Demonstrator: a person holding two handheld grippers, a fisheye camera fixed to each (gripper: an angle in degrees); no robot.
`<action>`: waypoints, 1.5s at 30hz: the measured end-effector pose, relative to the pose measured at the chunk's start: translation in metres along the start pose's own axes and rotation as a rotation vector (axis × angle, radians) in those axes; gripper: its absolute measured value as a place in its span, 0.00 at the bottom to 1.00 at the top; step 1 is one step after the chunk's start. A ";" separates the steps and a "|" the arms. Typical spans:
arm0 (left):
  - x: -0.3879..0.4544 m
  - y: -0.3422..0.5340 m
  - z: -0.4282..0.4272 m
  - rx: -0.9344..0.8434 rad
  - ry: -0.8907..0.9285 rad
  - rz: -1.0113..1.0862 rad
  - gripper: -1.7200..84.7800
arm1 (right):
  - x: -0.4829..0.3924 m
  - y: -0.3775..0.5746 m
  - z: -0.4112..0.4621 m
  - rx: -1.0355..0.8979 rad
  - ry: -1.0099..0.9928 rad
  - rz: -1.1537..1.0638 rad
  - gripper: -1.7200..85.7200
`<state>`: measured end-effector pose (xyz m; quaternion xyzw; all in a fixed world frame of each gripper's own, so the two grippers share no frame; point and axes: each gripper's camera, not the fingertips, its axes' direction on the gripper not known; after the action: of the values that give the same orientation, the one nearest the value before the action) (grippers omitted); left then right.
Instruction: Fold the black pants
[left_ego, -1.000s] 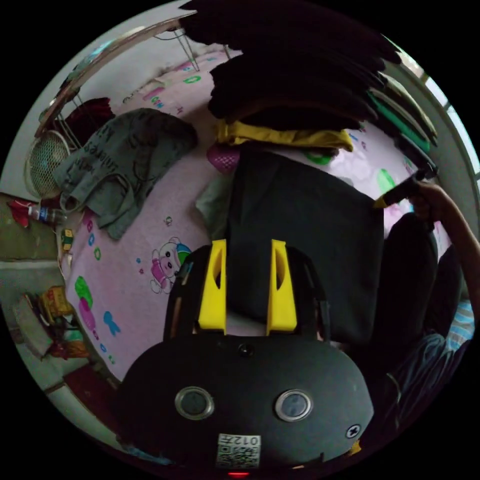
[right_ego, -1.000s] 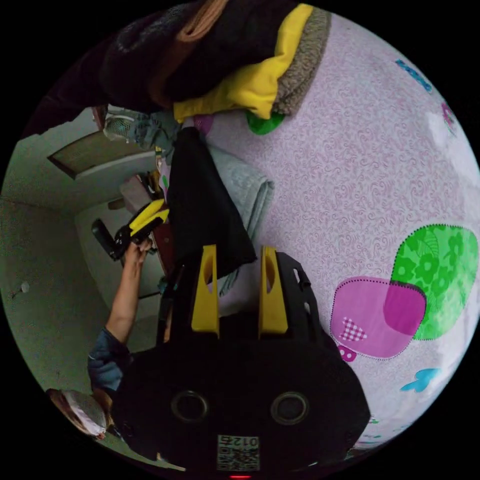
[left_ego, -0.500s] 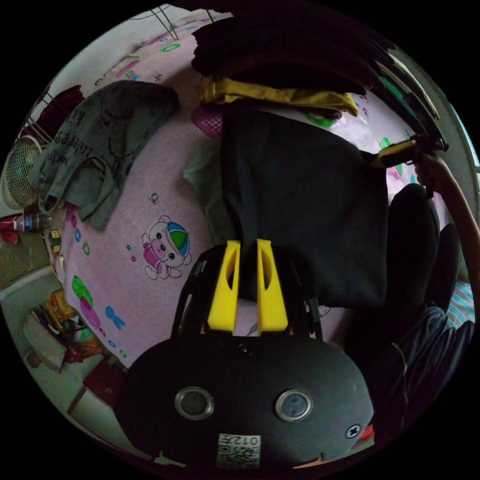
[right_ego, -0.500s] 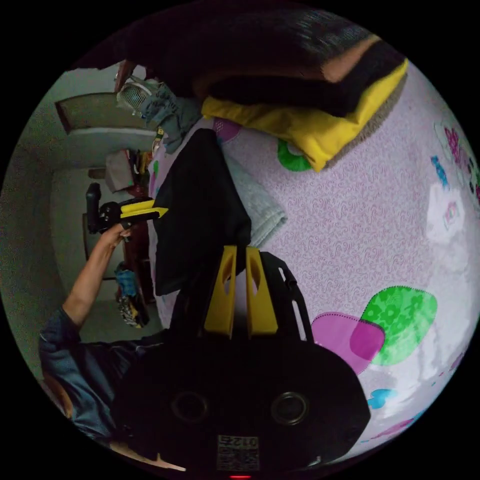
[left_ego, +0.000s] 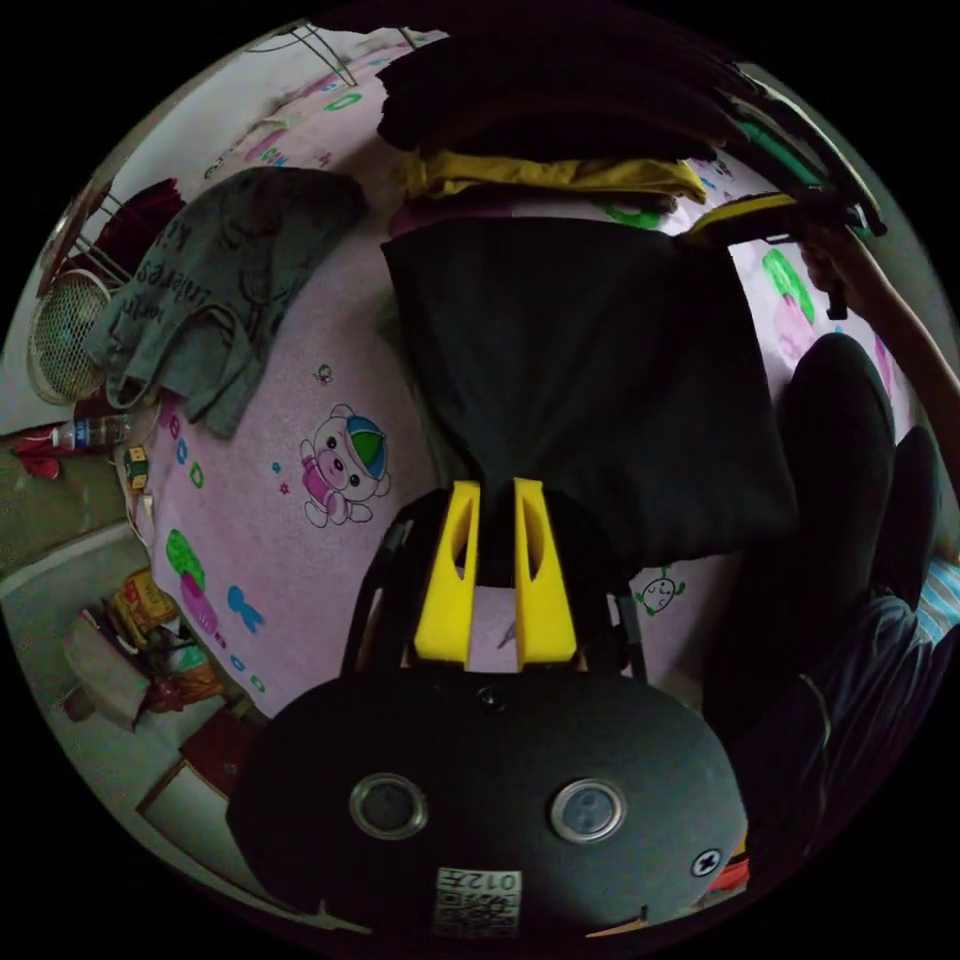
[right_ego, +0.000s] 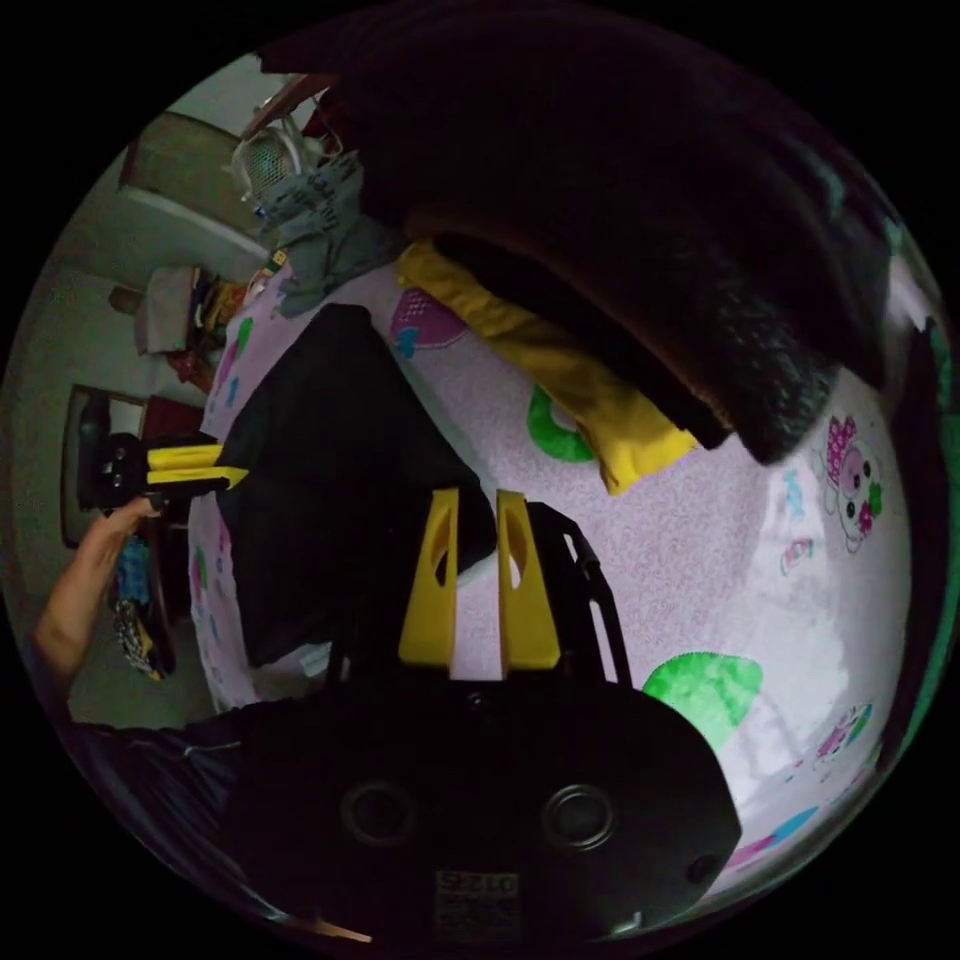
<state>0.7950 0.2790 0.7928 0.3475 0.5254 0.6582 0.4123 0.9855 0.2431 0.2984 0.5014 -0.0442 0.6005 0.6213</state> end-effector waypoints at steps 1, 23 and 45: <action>0.000 0.000 -0.004 0.007 -0.005 -0.012 0.07 | 0.002 0.008 -0.007 0.030 -0.013 0.027 0.09; 0.160 -0.116 -0.090 0.132 -0.021 0.380 0.05 | -0.072 0.216 0.051 0.156 -0.519 0.388 0.16; 0.172 -0.156 -0.122 0.054 0.022 0.339 0.04 | -0.052 0.222 0.071 0.132 -0.580 0.489 0.04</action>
<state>0.6418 0.4022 0.6187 0.4349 0.4811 0.7077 0.2803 0.8350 0.1088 0.4259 0.6642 -0.2975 0.5656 0.3878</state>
